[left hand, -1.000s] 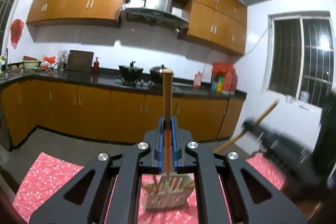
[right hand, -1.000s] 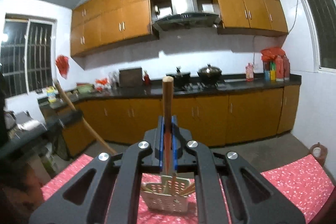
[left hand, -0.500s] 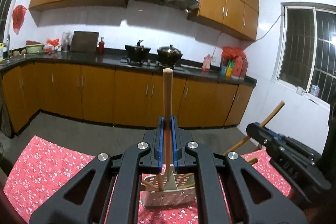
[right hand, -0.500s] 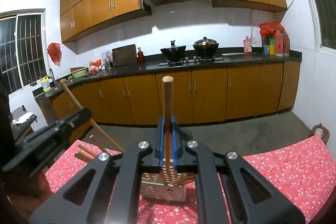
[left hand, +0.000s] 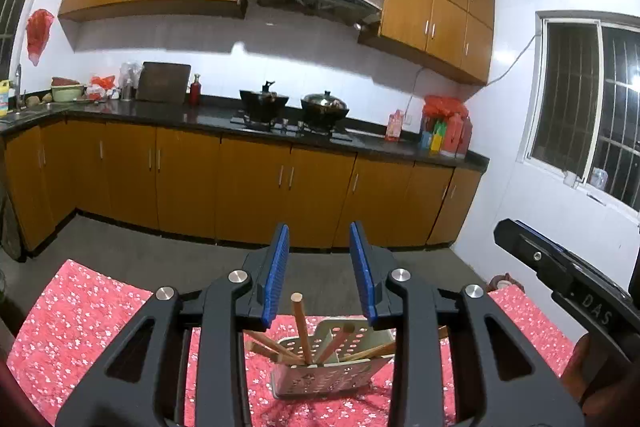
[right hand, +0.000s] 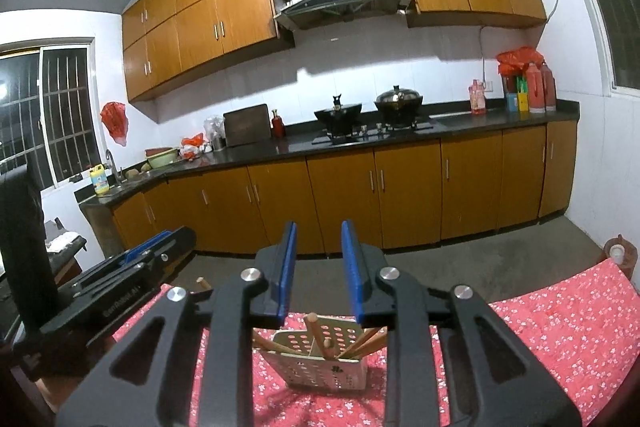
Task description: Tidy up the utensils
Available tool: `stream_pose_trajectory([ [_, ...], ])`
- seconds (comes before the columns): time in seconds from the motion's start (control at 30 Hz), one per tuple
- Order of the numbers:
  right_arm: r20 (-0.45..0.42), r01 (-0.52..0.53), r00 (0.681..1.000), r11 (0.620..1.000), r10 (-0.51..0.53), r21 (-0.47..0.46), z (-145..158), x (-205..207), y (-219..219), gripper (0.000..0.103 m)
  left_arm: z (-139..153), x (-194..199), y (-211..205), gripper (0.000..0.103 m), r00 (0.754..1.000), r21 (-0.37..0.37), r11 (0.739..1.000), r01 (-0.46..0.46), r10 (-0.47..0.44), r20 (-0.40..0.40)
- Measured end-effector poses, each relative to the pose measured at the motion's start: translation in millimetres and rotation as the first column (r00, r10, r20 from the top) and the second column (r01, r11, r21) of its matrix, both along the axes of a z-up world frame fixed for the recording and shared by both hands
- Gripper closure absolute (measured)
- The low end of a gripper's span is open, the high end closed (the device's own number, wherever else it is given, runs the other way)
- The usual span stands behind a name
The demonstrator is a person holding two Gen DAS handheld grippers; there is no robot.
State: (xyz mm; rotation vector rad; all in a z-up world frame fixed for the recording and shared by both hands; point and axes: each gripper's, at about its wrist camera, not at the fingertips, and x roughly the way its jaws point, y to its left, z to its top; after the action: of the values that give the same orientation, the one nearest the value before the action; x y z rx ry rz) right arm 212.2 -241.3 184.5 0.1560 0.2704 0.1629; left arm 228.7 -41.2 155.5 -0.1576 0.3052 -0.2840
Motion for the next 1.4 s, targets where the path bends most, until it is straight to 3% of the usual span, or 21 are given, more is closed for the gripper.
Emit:
stream_pose_trajectory([
  [0.07,0.018,0.004,1.000,1.000,-0.004,-0.004,4.1,-10.1,-0.7,0.070,5.4,-5.3,5.6,0.069,1.000,-0.012,1.000,-0.002,0.002,0.008],
  [0.13,0.042,0.020,0.999,1.000,-0.019,-0.017,7.0,-22.4,-1.1,0.059,11.3,-16.8,14.7,0.060,1.000,-0.018,1.000,-0.009,0.010,0.029],
  [0.3,0.115,0.068,0.992,0.995,-0.059,-0.071,3.8,-62.3,-3.7,0.014,13.8,-53.3,43.8,0.015,0.992,0.006,0.996,-0.083,0.082,0.095],
  [0.4,0.130,0.093,0.988,0.992,-0.082,-0.081,-6.0,-81.3,-4.6,0.004,6.4,-74.9,63.2,0.004,0.984,0.038,0.990,-0.138,0.132,0.116],
  [0.7,0.047,0.113,0.993,0.992,-0.110,-0.063,-41.8,-110.8,-8.2,0.004,-24.5,-123.5,89.9,0.002,0.970,0.127,0.963,-0.238,0.229,0.081],
  [1.0,0.002,0.154,0.988,0.980,-0.155,-0.128,-78.3,-140.3,5.3,0.004,-54.5,-158.6,77.8,0.002,0.978,0.166,0.964,-0.209,0.202,0.061],
  [1.23,0.011,0.175,0.984,0.973,-0.175,-0.148,-103.7,-163.9,12.6,0.004,-74.3,-183.4,51.0,0.002,0.978,0.218,0.957,-0.192,0.169,0.120],
  [1.4,-0.007,0.143,0.989,0.983,-0.145,-0.113,-115.7,-176.6,9.8,0.004,-89.2,-186.7,50.7,0.002,0.982,0.195,0.964,-0.182,0.169,0.081],
])
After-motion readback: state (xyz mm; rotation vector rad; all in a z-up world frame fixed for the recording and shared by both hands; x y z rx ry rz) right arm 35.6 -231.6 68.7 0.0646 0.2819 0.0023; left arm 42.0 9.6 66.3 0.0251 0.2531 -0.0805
